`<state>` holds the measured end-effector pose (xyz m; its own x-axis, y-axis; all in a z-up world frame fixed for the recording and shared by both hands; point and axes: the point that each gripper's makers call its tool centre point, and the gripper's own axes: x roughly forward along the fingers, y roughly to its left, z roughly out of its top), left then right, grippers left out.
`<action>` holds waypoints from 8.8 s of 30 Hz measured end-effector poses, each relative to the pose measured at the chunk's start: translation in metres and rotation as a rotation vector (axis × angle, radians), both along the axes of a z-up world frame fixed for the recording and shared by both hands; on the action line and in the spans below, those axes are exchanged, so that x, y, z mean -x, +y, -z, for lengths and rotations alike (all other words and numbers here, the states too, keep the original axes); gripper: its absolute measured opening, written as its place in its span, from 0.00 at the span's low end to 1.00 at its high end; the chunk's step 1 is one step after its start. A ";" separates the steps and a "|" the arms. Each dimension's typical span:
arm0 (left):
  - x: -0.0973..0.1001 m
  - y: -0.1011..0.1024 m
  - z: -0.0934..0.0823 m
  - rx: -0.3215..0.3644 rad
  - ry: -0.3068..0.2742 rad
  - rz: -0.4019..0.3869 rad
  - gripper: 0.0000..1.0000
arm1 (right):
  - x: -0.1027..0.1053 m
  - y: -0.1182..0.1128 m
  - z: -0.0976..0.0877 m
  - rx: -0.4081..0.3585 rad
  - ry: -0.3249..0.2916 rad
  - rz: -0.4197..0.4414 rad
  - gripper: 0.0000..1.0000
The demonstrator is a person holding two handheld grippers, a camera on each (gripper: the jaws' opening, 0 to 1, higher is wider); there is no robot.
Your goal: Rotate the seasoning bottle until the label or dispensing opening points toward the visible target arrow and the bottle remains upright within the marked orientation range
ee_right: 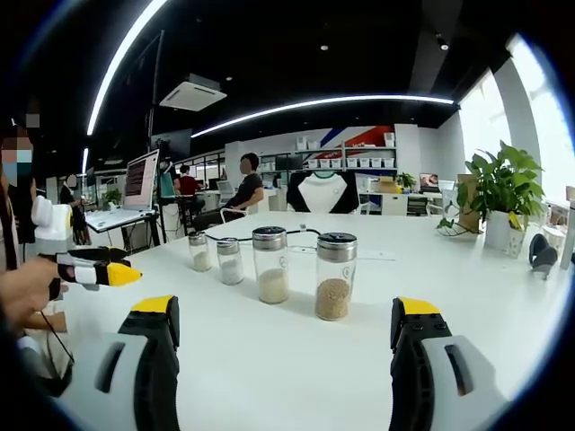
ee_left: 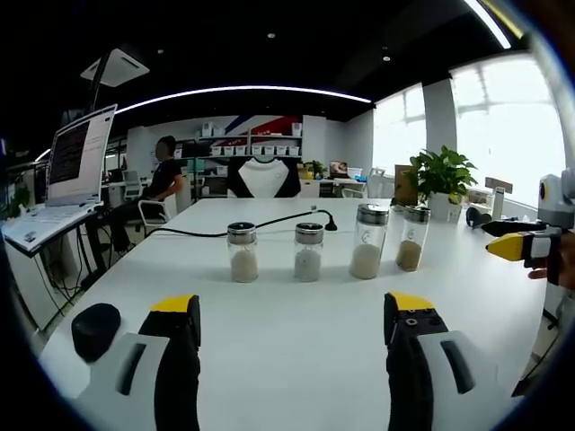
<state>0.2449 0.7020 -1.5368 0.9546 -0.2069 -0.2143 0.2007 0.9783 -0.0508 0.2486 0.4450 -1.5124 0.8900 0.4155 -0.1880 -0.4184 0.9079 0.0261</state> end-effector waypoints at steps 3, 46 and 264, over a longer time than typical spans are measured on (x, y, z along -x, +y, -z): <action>-0.006 -0.003 0.003 -0.004 0.005 0.000 0.89 | 0.001 -0.003 0.002 -0.011 0.003 -0.002 0.99; -0.021 0.015 -0.001 -0.010 0.005 -0.036 0.88 | -0.001 -0.003 0.000 -0.010 0.006 -0.010 0.98; 0.072 -0.126 -0.181 0.219 -0.239 0.646 0.32 | 0.083 0.147 -0.109 0.007 -0.295 -0.581 0.30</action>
